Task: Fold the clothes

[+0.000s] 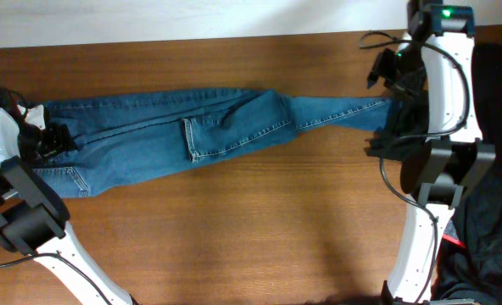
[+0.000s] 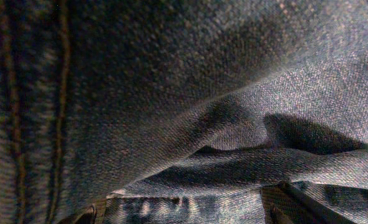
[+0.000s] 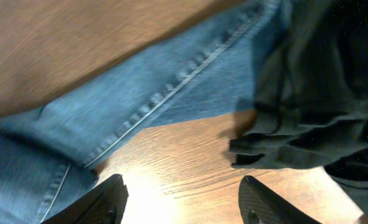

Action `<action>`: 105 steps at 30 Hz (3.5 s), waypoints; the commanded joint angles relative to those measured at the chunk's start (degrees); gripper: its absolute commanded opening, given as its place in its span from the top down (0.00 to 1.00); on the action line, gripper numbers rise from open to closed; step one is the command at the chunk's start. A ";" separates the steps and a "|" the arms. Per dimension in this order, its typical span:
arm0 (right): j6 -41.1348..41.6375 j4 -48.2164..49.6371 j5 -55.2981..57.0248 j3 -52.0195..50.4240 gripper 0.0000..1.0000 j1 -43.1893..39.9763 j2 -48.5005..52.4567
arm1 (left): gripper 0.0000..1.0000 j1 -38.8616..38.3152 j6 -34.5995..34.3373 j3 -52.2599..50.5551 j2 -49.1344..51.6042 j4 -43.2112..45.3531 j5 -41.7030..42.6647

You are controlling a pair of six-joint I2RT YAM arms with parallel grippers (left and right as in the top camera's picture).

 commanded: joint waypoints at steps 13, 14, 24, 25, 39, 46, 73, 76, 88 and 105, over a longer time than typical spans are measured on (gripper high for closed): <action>7.02 17.84 0.68 -19.21 0.36 -4.28 -0.24 | 0.21 0.13 -0.31 -1.03 1.40 -0.11 -0.37; 7.02 19.58 0.68 -20.39 0.36 -4.28 -0.24 | 0.20 0.13 -0.31 -1.03 1.40 -0.13 -0.37; 7.50 31.12 0.68 -25.03 0.34 -4.11 -0.11 | 0.20 0.13 -0.31 -1.03 1.40 -0.50 -0.35; 7.74 31.47 0.72 -25.03 0.35 -4.11 -0.11 | 0.20 0.13 -0.31 -1.03 1.40 -0.52 -0.35; 10.05 33.40 1.33 -25.09 0.41 -4.00 2.62 | 0.21 0.13 -0.31 -1.03 1.40 -0.55 0.50; 9.88 37.86 -4.04 -25.07 0.96 -3.63 2.80 | 0.20 0.13 -0.31 -1.03 1.40 -1.03 0.50; -2.69 14.45 9.51 -15.26 0.95 -3.43 -1.99 | 0.21 0.13 -0.26 -1.03 1.40 -1.36 0.46; -3.43 17.73 8.63 -16.74 0.96 -3.52 -1.99 | 0.21 0.13 -0.26 -1.03 1.40 -1.36 0.46; -7.89 57.31 -39.08 -13.25 0.92 -1.16 -2.08 | 0.21 0.13 -0.28 -1.03 1.40 -2.25 0.46; -10.88 17.46 10.91 -19.32 0.26 -3.08 -1.57 | 0.21 0.13 -0.26 -1.03 1.40 -1.38 0.46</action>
